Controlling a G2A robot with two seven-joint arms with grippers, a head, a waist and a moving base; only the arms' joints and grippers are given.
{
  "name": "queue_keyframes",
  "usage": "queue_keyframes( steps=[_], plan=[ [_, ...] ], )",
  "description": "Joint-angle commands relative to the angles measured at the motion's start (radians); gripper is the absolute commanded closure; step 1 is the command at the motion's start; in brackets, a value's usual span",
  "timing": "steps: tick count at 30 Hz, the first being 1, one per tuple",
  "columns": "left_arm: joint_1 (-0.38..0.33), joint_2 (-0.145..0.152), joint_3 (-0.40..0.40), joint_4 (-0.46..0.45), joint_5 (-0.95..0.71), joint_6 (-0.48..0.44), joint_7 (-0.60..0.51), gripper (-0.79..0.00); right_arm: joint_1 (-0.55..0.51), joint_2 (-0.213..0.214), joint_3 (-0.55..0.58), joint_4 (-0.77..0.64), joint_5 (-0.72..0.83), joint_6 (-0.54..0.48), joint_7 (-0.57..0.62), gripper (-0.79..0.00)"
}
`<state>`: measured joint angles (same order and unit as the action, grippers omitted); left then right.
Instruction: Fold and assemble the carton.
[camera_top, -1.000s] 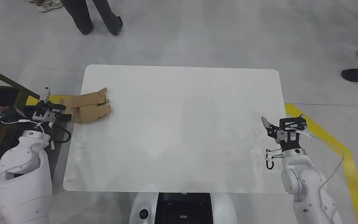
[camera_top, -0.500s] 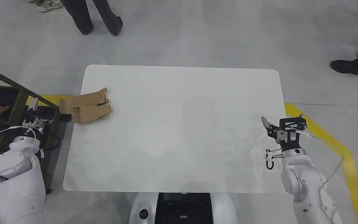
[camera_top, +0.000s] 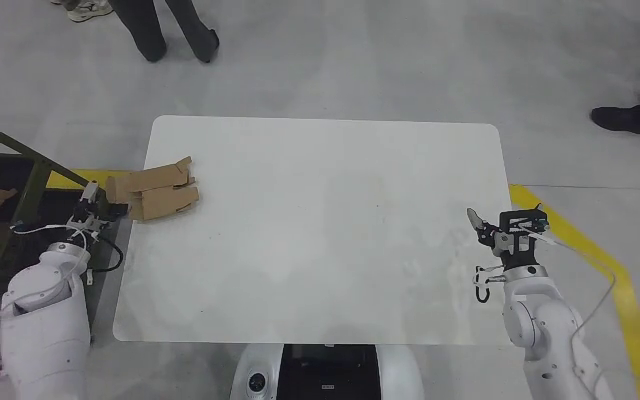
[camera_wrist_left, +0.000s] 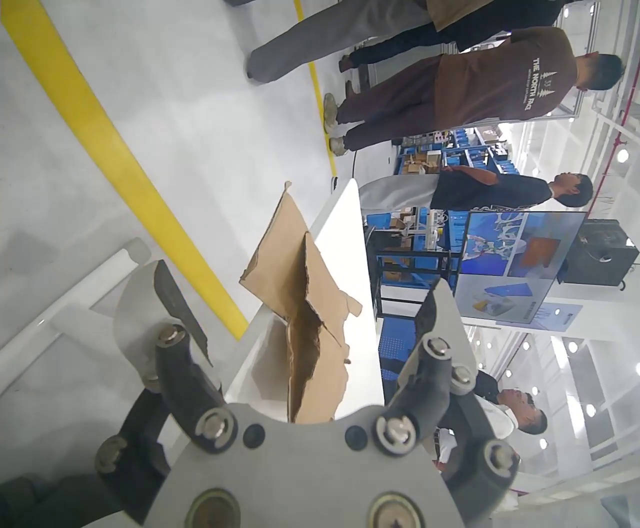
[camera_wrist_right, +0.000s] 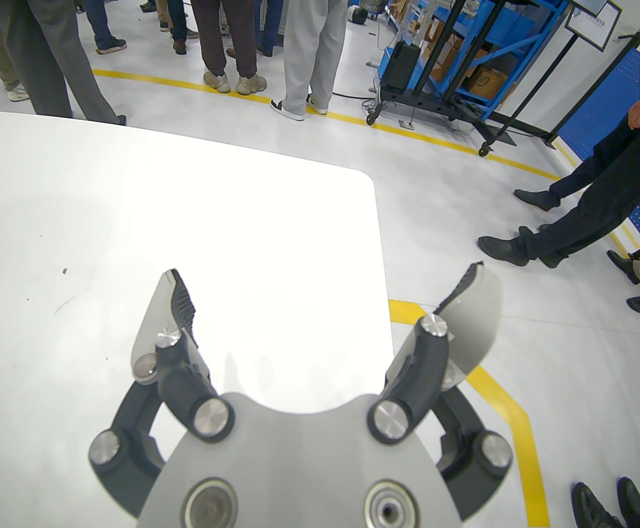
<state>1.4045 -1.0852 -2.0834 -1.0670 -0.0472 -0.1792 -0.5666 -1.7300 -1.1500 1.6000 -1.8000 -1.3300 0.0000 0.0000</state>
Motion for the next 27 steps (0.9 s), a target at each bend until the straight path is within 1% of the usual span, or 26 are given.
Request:
queue_keyframes(
  steps=[1, 6, 10, 11, 12, 14, 15, 16, 20, 22, 26, 27],
  plan=[
    [-0.014, 0.001, 0.009, 0.021, 0.000, -0.005, 0.000, -0.785, 0.000, 0.000, 0.000, 0.000, 0.000, 0.000, 0.000, -0.785],
    [-0.060, 0.005, 0.026, 0.079, -0.009, -0.013, 0.003, -0.785, 0.000, 0.000, 0.000, 0.000, 0.000, 0.000, 0.000, -0.785],
    [-0.095, 0.008, 0.040, 0.124, -0.019, -0.007, -0.017, -0.785, 0.000, 0.000, 0.000, 0.000, 0.000, 0.000, 0.000, -0.785],
    [-0.102, 0.009, 0.043, 0.134, -0.020, -0.007, -0.023, -0.763, 0.000, 0.000, 0.000, 0.000, 0.000, 0.000, 0.000, -0.785],
    [-0.108, 0.011, 0.045, 0.144, -0.018, -0.007, -0.024, -0.643, 0.000, 0.000, 0.000, 0.000, 0.000, 0.000, 0.000, -0.785],
    [-0.122, 0.013, 0.051, 0.164, -0.017, -0.005, -0.026, -0.499, 0.000, 0.000, 0.000, 0.000, 0.000, 0.000, 0.000, -0.785],
    [-0.129, 0.013, 0.052, 0.175, -0.025, -0.002, -0.027, -0.456, 0.000, 0.000, 0.000, 0.000, 0.000, 0.000, 0.000, -0.785],
    [-0.138, 0.013, 0.052, 0.185, -0.038, 0.002, -0.028, -0.379, 0.000, 0.000, 0.000, 0.000, 0.000, 0.000, 0.000, -0.785],
    [-0.157, 0.016, 0.059, 0.213, -0.050, 0.009, -0.037, -0.265, 0.000, 0.000, 0.000, 0.000, 0.000, 0.000, 0.000, -0.785],
    [-0.166, 0.018, 0.066, 0.226, -0.046, 0.014, -0.041, -0.228, 0.000, 0.000, 0.000, 0.000, 0.000, 0.000, 0.000, -0.785],
    [-0.180, 0.022, 0.069, 0.246, -0.057, 0.016, -0.044, -0.095, 0.000, 0.000, 0.000, 0.000, 0.000, 0.000, 0.000, -0.785],
    [-0.184, 0.022, 0.066, 0.248, -0.065, 0.014, -0.042, 0.000, 0.000, 0.000, 0.000, 0.000, 0.000, 0.000, 0.000, -0.785]
  ],
)
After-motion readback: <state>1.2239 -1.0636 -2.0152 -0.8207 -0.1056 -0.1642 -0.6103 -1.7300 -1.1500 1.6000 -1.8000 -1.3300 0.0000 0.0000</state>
